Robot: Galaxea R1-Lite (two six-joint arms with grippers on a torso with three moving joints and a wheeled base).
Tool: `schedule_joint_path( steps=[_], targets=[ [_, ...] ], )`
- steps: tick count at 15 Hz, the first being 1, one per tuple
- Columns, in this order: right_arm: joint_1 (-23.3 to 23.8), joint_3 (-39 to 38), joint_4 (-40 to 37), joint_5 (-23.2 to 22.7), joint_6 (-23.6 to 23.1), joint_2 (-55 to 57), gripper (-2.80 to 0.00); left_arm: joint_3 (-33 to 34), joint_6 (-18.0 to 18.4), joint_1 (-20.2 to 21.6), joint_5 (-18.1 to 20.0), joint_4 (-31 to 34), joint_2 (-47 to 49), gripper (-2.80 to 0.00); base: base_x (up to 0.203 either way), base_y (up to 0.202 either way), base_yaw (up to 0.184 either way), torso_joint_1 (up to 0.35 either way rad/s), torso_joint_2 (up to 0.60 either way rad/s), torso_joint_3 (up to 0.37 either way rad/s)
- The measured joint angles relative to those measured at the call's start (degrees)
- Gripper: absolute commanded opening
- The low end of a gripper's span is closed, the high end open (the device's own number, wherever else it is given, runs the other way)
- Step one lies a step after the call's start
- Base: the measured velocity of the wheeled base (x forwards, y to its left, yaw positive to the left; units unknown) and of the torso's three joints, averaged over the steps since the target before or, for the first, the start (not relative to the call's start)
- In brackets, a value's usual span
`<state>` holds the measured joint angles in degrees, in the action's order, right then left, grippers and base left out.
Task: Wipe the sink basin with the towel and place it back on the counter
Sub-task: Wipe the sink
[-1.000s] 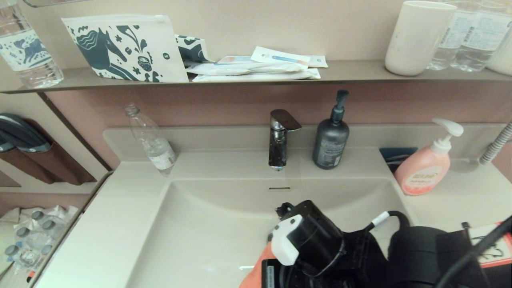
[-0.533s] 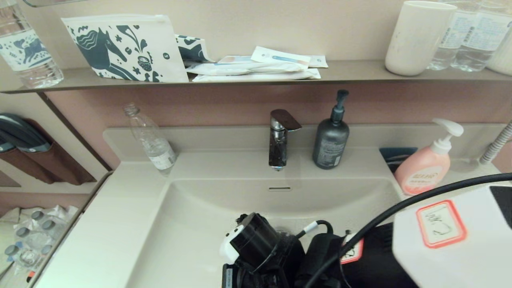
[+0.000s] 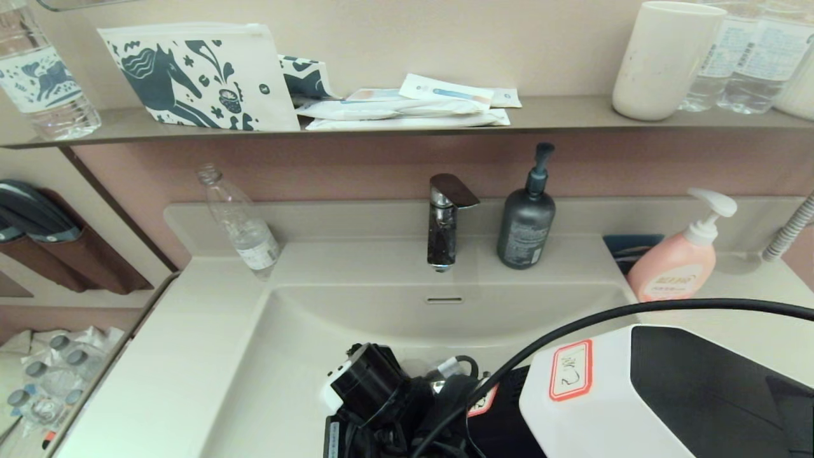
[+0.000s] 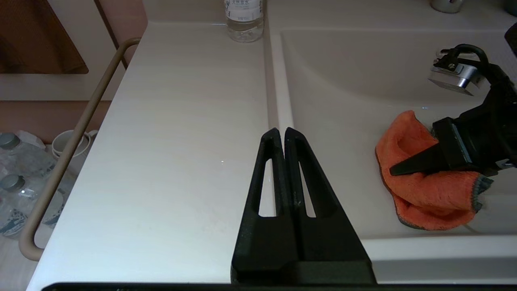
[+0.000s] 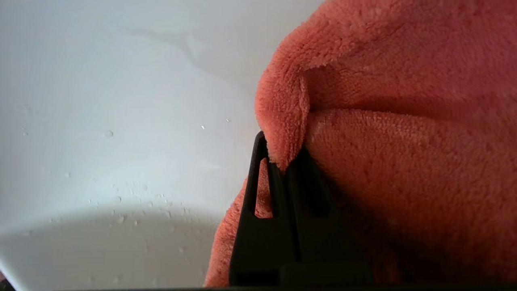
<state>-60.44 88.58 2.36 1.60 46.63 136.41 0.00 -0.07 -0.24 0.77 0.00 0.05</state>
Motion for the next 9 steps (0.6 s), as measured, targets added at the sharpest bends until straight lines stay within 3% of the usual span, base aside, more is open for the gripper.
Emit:
schedule_joint_path(
  steps=[2,6,9],
  targets=[
    [0.31,1.27,0.27,0.44,-1.31,0.81,-2.8,0.0,0.01,-0.02,0.0,0.0,0.0,-2.8,0.0,0.0,0.0,0.0,0.0,0.0],
    [2.67,4.76,0.31,5.76,-5.66,3.12,-2.8,0.0,0.02,-0.02,0.01,0.0,0.0,-2.8,0.0,0.0,0.0,0.0,0.0,0.0],
    [4.54,7.11,0.11,6.1,-7.15,3.94,-2.8,0.0,0.0,0.0,0.02,0.0,0.0,-2.8,0.0,0.0,0.0,0.0,0.0,0.0]
  ],
)
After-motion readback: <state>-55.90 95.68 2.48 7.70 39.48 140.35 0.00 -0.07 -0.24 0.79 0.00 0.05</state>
